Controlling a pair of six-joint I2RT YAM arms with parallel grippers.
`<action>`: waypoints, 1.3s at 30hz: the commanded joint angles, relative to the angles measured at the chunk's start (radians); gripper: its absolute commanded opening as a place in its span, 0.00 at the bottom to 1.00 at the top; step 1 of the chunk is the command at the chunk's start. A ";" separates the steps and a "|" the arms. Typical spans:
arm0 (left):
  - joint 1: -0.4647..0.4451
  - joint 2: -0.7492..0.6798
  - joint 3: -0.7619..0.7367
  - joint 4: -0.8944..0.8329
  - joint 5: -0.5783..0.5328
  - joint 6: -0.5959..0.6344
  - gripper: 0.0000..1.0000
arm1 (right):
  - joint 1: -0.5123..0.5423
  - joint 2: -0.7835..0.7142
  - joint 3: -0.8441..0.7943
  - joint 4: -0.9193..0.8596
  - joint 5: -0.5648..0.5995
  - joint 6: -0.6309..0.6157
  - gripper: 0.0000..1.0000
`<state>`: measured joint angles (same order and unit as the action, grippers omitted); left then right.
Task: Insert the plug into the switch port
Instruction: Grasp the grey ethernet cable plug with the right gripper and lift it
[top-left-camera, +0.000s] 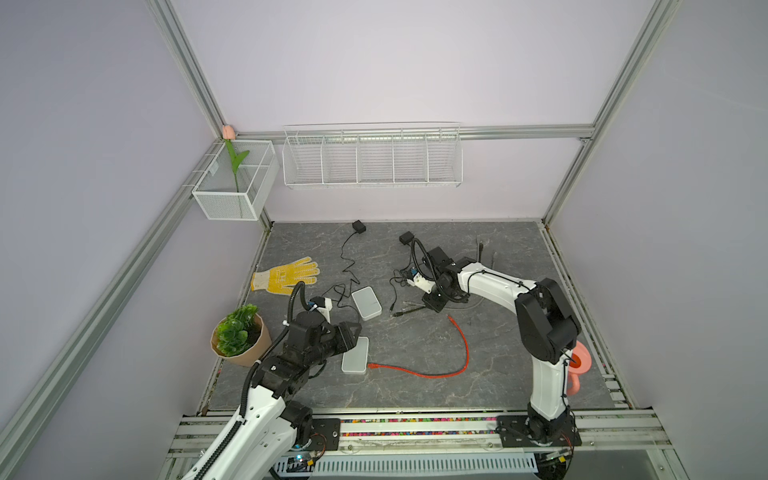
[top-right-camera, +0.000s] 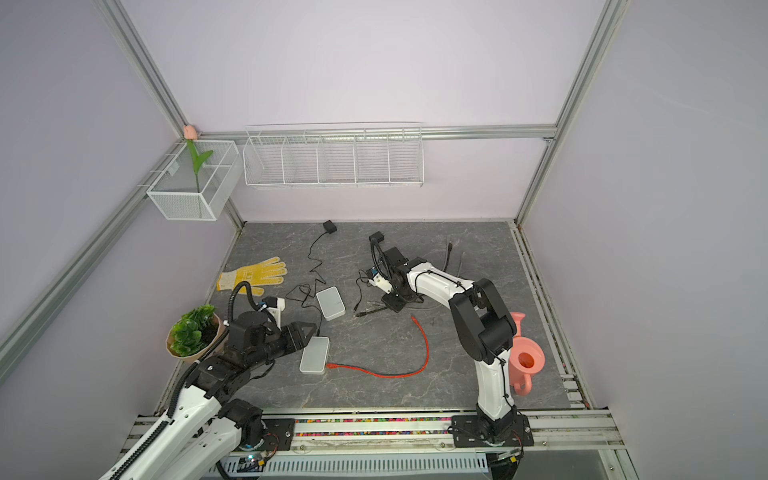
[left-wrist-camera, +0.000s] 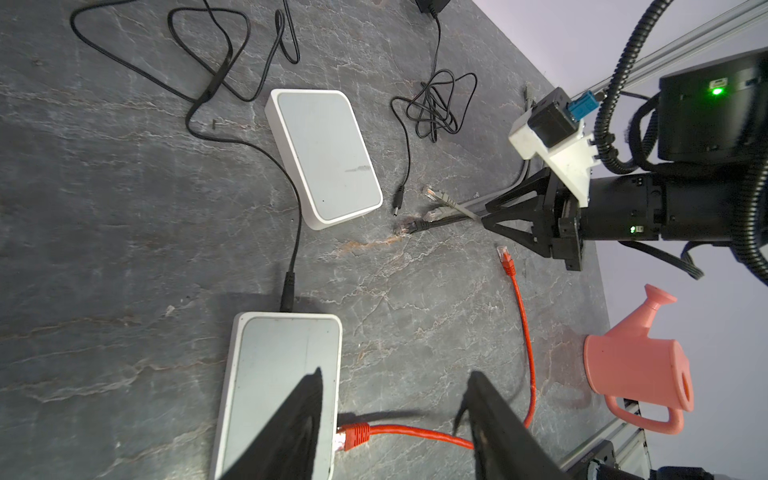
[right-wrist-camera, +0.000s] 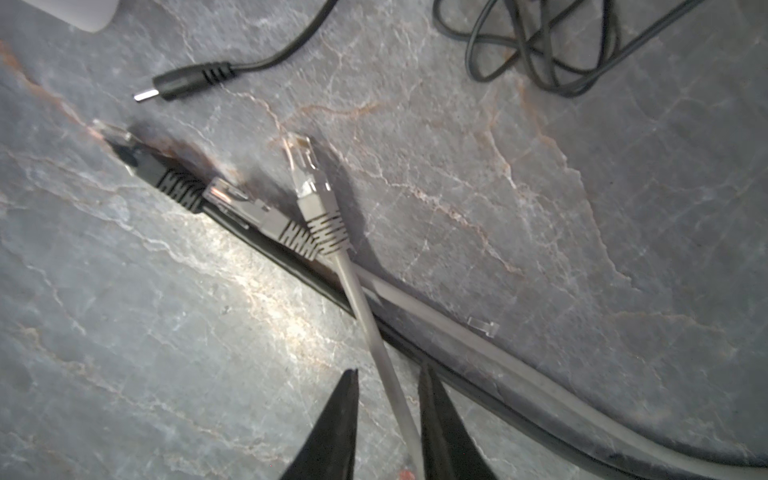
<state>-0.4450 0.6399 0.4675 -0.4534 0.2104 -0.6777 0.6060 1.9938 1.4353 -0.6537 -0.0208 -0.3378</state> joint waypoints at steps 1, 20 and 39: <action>0.002 -0.013 0.001 -0.001 0.004 0.001 0.56 | -0.017 0.017 -0.031 -0.008 -0.024 -0.018 0.28; 0.001 -0.012 0.043 0.011 0.038 0.040 0.55 | -0.018 -0.185 -0.120 0.051 -0.003 0.002 0.07; -0.010 0.135 0.077 0.484 0.253 -0.056 0.65 | 0.141 -0.603 -0.365 0.186 -0.042 0.022 0.07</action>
<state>-0.4465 0.7277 0.4953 -0.1135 0.4053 -0.7033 0.7208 1.4410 1.0939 -0.4976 -0.0269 -0.3244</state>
